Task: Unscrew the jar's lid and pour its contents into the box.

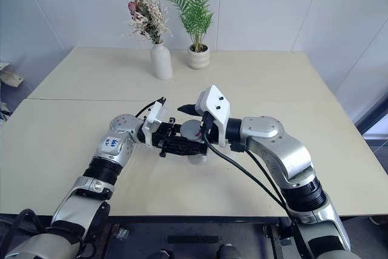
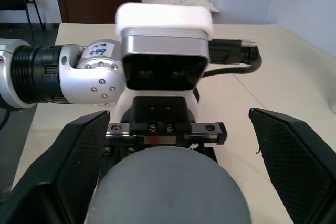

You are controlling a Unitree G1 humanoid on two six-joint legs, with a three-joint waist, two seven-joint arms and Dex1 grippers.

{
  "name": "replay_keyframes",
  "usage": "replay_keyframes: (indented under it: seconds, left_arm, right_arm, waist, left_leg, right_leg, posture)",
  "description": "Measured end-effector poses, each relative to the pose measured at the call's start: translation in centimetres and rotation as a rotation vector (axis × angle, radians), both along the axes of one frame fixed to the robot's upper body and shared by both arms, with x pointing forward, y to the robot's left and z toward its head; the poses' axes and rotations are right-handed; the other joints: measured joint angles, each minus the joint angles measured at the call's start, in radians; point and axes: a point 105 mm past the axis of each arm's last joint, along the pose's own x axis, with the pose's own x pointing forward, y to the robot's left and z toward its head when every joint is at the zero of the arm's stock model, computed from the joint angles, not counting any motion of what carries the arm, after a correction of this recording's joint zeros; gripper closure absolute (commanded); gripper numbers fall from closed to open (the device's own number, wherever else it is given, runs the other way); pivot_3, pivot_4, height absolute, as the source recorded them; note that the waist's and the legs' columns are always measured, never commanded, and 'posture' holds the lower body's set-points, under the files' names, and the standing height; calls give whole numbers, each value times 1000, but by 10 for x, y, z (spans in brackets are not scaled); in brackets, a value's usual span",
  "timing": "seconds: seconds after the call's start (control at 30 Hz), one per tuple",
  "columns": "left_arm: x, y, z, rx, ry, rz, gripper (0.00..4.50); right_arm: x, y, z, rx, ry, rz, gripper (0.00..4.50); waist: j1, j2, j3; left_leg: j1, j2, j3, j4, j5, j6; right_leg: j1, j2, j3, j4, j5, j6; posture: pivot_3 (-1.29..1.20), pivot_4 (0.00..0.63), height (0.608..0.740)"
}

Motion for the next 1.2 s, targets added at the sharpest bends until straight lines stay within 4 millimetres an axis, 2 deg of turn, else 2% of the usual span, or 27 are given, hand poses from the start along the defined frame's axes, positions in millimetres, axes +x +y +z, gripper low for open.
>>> replay_keyframes:
  seconds: [0.33,0.73,1.2]
  left_arm:
    - [-2,0,1,0,2,-3,2445]
    - [-1,4,-1,-6,10,10,2445]
    - [-1,5,-4,-6,21,17,2445]
  right_arm:
    - [-1,-4,0,-15,-12,1,33]
    - [-7,-23,1,-43,-23,-37,33]
    - [-13,-36,-2,-61,-16,-66,33]
  waist:
    - [0,0,0]
    - [0,0,0]
    - [0,0,0]
  left_leg:
    - [0,0,0,0,0,0]
    - [0,0,0,0,0,0]
    - [0,0,0,0,0,0]
  right_leg:
    - [0,0,0,0,0,0]
    - [0,0,0,0,0,0]
    - [0,0,0,0,0,0]
  posture:
    - [0,150,740]
    - [0,150,740]
    - [0,150,740]
